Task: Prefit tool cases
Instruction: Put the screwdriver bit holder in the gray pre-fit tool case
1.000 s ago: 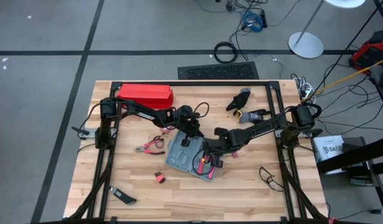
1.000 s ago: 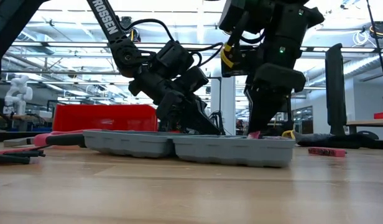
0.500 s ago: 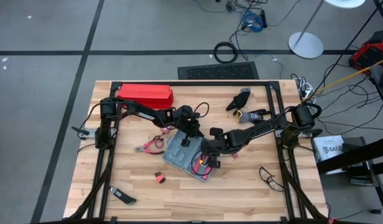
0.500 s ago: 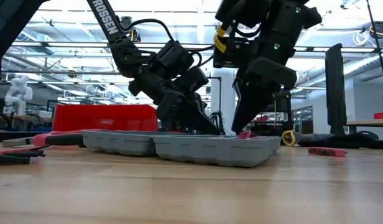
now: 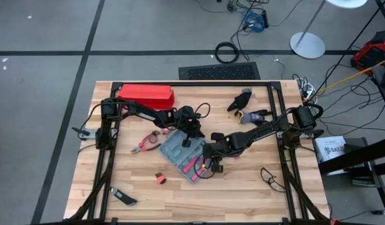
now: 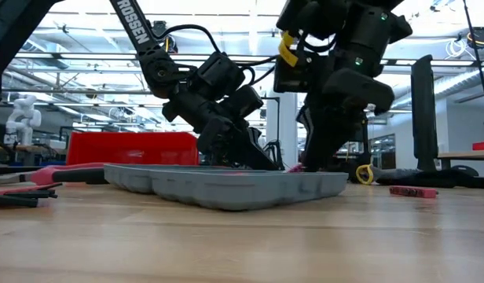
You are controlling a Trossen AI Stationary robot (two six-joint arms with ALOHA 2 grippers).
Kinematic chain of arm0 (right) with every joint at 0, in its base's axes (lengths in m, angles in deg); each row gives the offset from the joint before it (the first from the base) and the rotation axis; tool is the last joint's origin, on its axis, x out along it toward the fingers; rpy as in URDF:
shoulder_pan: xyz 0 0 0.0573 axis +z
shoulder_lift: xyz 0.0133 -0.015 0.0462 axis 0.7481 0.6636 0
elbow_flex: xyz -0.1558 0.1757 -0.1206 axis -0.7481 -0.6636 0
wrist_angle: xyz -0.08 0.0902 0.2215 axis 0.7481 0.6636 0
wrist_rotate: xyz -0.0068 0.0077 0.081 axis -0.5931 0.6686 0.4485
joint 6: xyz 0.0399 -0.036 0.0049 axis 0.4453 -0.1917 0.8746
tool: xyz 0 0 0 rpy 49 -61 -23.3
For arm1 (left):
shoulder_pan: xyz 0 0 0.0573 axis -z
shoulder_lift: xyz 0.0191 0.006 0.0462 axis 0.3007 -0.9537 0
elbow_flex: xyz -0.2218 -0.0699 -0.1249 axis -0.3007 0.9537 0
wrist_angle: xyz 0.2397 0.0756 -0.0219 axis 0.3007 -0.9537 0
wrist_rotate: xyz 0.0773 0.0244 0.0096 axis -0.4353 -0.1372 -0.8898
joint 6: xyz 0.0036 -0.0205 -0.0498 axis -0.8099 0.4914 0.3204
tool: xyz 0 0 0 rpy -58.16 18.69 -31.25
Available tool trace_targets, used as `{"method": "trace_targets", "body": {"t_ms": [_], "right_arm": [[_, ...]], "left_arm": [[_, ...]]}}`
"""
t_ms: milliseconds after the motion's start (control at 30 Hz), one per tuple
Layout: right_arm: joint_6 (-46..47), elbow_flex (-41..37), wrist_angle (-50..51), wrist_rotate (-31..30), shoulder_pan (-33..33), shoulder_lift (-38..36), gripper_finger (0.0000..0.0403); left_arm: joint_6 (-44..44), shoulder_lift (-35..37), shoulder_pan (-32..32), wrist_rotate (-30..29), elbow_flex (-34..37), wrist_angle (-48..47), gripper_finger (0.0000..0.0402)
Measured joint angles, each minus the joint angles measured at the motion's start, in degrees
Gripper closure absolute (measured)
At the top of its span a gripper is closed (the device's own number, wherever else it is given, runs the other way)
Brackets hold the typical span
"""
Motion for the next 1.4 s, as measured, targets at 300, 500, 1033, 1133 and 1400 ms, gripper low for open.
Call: {"method": "trace_targets", "body": {"t_ms": [300, 500, 1033, 1133, 1400], "right_arm": [[-4.2, -0.4, 1.2, -6.3, 0.7, -2.4, 0.0403], [-8.2, -0.4, 1.5, -6.9, 0.6, -5.4, 0.0402], [-14.0, -0.3, 0.6, -7.6, 3.5, -3.2, 0.0403], [-12.7, -0.3, 0.5, -7.9, 3.2, -3.2, 0.0403], [-6.0, -0.3, 0.8, -7.3, 6.1, -3.2, 0.0403]], "left_arm": [[0.1, 0.0, 0.0, 0.0, 0.0, 0.0, 0.0402], [0.0, 0.0, -0.5, 0.1, 0.0, 0.5, 0.0402], [0.0, 1.8, -0.3, 8.5, 0.0, -7.7, 0.0402], [0.1, 5.0, -0.4, 8.3, 0.1, -8.9, 0.0402], [-3.9, 10.8, 1.5, 17.7, 0.0, -30.4, 0.0402]]}}
